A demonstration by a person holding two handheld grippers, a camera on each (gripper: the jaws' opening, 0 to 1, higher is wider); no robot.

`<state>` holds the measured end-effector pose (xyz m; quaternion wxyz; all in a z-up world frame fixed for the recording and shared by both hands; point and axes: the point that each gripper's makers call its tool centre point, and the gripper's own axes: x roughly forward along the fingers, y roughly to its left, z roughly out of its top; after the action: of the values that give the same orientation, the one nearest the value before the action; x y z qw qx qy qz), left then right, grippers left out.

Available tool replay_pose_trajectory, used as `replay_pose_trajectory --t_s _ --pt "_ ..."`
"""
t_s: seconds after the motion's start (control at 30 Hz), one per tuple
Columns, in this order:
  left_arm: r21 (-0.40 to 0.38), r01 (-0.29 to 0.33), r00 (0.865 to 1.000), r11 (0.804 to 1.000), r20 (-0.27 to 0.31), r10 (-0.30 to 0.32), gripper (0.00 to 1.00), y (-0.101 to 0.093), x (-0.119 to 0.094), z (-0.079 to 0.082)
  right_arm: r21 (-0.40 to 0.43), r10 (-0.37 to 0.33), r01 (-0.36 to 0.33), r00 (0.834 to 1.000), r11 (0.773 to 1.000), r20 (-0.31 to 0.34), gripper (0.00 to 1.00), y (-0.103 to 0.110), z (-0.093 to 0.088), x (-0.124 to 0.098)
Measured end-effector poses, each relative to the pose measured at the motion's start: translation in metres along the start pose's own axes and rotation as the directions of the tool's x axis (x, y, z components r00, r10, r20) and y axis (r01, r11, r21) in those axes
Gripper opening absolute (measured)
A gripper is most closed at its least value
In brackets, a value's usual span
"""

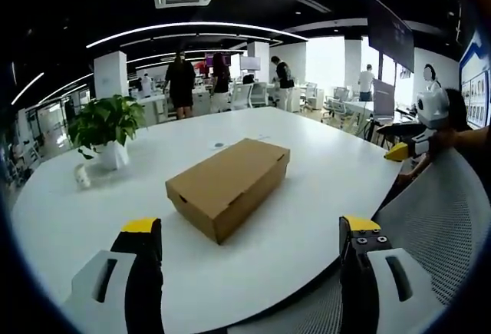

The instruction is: Operate the shoe box by opening the lid, removing the specified soft item, and placing it in the target area until the item is outside and the box remains undamaged.

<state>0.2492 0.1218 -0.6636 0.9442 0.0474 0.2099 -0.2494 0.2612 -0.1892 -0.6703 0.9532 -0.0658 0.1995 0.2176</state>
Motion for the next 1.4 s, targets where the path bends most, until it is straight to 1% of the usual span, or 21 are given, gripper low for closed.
replay_pose_trajectory --t_s 0.17,0.27,0.4,0.5,0.6,0.77,0.83,0.93,1.0,1.1,1.17,1.3,1.4 --pt "-0.012 0.004 1.0 1.0 -0.001 -0.004 1.0 0.0 0.0 0.0 0.013 0.004 -0.004 1.0 1.0 0.003 0.91 0.0 0.0 0.0" --pt "-0.024 0.006 1.0 1.0 0.002 -0.006 1.0 0.0 0.0 0.0 0.048 -0.012 0.011 1.0 0.999 0.023 0.91 -0.005 0.003 -0.002" --pt "-0.019 0.005 1.0 1.0 -0.002 -0.005 1.0 0.0 0.001 0.001 0.054 -0.011 0.01 1.0 0.998 0.018 0.91 -0.004 0.003 -0.001" --pt "-0.032 0.011 1.0 0.999 -0.005 -0.011 1.0 -0.001 0.001 0.001 0.066 -0.001 0.0 1.0 0.998 0.02 0.91 -0.003 0.004 -0.001" --pt "-0.059 0.014 1.0 0.998 0.009 -0.014 1.0 0.001 0.0 0.004 0.099 0.013 -0.017 0.999 0.995 0.036 0.92 -0.002 0.007 -0.001" --pt "-0.076 -0.002 1.0 0.997 0.02 0.004 1.0 0.004 -0.002 0.008 0.125 0.013 -0.019 0.999 0.992 0.048 0.92 -0.004 0.01 -0.002" --pt "-0.086 -0.008 1.0 0.996 0.021 0.01 0.99 0.006 -0.002 0.01 0.125 0.019 -0.025 0.999 0.992 0.048 0.92 -0.003 0.011 -0.001" --pt "-0.107 -0.012 1.0 0.994 0.015 0.014 0.99 0.009 -0.001 0.012 0.098 0.025 -0.028 0.999 0.995 0.039 0.92 -0.005 0.012 0.0" --pt "-0.11 -0.018 1.0 0.994 0.008 0.019 0.98 0.01 0.0 0.012 0.093 0.026 -0.029 0.999 0.995 0.038 0.92 -0.006 0.013 0.001" --pt "-0.104 -0.023 1.0 0.994 -0.003 0.023 0.98 0.012 0.001 0.012 0.061 0.027 -0.028 0.999 0.998 0.029 0.92 -0.009 0.014 0.002" --pt "-0.102 -0.022 1.0 0.995 -0.003 0.022 0.98 0.012 0.002 0.013 0.053 0.032 -0.033 0.999 0.998 0.028 0.92 -0.01 0.014 0.004" --pt "-0.101 -0.006 1.0 0.995 -0.021 0.004 0.98 0.009 0.007 0.011 0.035 0.041 -0.041 0.999 0.999 0.02 0.92 -0.011 0.014 0.009" --pt "-0.1 0.0 1.0 0.995 -0.016 -0.001 0.98 0.01 0.008 0.012 0.027 0.053 -0.053 0.998 0.998 0.019 0.92 -0.011 0.016 0.013"
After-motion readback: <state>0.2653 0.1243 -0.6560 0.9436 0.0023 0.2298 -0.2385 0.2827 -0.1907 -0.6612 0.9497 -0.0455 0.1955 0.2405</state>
